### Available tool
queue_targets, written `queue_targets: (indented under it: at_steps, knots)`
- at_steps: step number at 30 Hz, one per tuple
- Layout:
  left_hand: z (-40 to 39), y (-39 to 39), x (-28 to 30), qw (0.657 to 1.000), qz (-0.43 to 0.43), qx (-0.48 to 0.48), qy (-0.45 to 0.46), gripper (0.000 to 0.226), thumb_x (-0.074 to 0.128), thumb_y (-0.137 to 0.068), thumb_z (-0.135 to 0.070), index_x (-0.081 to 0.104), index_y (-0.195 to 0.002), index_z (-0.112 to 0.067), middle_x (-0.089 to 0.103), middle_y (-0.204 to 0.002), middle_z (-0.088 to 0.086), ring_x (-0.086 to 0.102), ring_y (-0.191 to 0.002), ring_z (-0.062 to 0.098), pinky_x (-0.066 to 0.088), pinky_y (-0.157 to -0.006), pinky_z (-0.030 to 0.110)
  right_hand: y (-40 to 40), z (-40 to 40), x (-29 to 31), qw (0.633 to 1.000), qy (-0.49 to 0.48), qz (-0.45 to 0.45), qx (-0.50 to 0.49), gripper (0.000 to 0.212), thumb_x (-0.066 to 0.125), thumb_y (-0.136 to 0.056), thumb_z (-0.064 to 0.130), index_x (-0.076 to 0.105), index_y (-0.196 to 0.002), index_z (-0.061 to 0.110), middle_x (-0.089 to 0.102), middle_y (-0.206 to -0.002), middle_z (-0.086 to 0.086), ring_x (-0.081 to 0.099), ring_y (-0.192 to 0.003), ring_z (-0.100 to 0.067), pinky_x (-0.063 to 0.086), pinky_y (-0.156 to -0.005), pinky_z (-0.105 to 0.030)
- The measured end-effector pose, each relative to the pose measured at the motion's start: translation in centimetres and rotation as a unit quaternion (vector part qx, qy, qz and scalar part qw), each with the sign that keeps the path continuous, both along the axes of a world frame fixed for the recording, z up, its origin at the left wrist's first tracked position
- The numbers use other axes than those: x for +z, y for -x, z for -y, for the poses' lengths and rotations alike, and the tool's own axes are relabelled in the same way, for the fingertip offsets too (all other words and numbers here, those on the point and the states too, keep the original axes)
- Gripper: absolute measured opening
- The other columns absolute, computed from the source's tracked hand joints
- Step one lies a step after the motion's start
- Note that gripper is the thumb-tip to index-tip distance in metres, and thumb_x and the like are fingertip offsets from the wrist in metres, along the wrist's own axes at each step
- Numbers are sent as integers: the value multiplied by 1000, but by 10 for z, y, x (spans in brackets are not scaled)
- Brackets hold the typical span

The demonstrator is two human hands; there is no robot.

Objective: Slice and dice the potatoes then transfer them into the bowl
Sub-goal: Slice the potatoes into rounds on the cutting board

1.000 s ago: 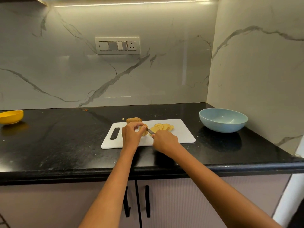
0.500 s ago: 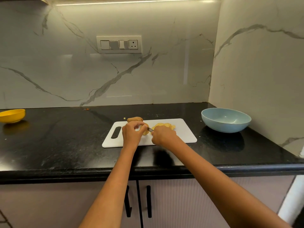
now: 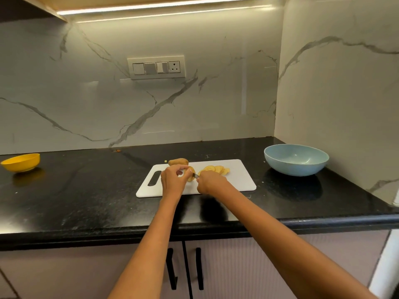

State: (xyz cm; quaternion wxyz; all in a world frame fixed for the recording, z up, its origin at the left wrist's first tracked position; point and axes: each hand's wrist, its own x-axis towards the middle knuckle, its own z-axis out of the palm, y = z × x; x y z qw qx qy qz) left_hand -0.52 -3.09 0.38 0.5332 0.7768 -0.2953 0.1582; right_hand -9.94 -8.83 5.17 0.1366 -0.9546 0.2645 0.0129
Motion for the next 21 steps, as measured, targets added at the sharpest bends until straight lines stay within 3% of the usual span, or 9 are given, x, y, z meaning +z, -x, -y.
queue_targets:
  at_steps: [8,13,17,21]
  knots:
    - [-3,4,1,1000,-4,7,3,17,68,-81,-15,73,-95,-6,71,-94,9,58,-80,14,38,-69,21,25,2,-12,1000,4,27,0,34,44,-98,21,48,-127,6,54,-126,-11,52,-114,-26,41,-90,-33]
    - [2,12,1,998,16,2,-58,13,65,-79,-8,74,-86,-3,72,-85,13,63,-82,26,43,-70,28,21,1,-7,1000,14,23,11,33,42,-98,21,48,-128,8,54,-127,-11,51,-116,-26,40,-92,-33]
    - [-6,11,2,999,-21,32,-18,25,66,-80,-10,70,-103,-2,68,-104,15,61,-100,27,43,-83,29,19,5,-17,999,24,34,5,29,44,-97,22,53,-121,8,57,-122,-9,54,-111,-24,41,-87,-31]
    - [-5,11,3,995,-77,10,-57,55,72,-80,-24,54,-127,-3,56,-129,15,48,-122,29,36,-99,33,32,16,-17,998,30,47,5,29,41,-98,23,55,-119,8,56,-121,-9,54,-110,-26,40,-83,-31]
